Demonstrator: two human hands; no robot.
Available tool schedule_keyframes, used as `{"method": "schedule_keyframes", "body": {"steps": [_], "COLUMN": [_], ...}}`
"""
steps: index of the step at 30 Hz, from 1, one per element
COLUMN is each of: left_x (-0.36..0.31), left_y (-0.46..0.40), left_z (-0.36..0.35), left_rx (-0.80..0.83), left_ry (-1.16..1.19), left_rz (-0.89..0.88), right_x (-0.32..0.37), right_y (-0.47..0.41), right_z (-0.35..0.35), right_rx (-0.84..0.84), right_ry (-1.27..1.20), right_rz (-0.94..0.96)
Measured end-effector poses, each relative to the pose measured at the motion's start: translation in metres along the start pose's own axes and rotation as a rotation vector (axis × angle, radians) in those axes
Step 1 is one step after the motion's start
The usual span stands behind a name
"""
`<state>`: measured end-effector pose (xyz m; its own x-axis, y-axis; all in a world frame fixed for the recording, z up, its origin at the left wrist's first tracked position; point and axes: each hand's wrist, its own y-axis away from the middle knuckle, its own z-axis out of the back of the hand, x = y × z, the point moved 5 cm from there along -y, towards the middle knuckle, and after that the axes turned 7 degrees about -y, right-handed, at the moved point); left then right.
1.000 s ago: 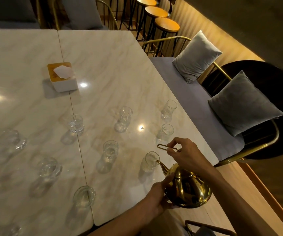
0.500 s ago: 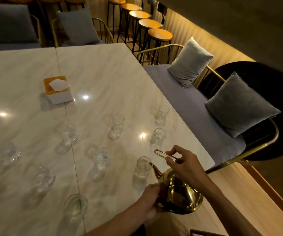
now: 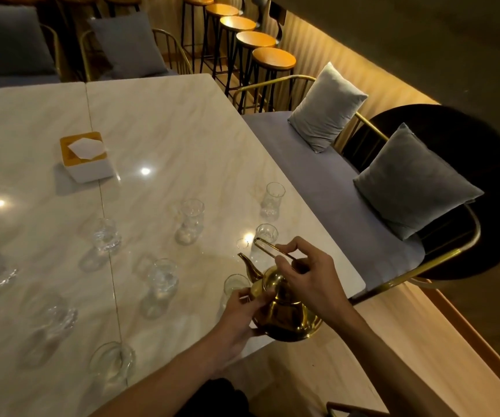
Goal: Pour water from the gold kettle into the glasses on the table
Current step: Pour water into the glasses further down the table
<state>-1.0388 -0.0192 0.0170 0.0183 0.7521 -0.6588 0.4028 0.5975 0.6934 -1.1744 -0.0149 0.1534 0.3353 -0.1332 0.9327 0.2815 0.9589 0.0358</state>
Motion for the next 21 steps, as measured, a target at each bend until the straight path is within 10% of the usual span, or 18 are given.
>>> {"method": "schedule_keyframes", "body": {"steps": [21], "left_x": [-0.128], "left_y": [-0.07], "left_z": [0.068], "left_rx": [-0.055], "left_ry": [0.122], "left_rz": [-0.112], "right_x": [0.074], "right_y": [-0.161], "right_z": [-0.08], "right_rx": [0.078], "right_ry": [0.165], "right_rz": [0.068]}}
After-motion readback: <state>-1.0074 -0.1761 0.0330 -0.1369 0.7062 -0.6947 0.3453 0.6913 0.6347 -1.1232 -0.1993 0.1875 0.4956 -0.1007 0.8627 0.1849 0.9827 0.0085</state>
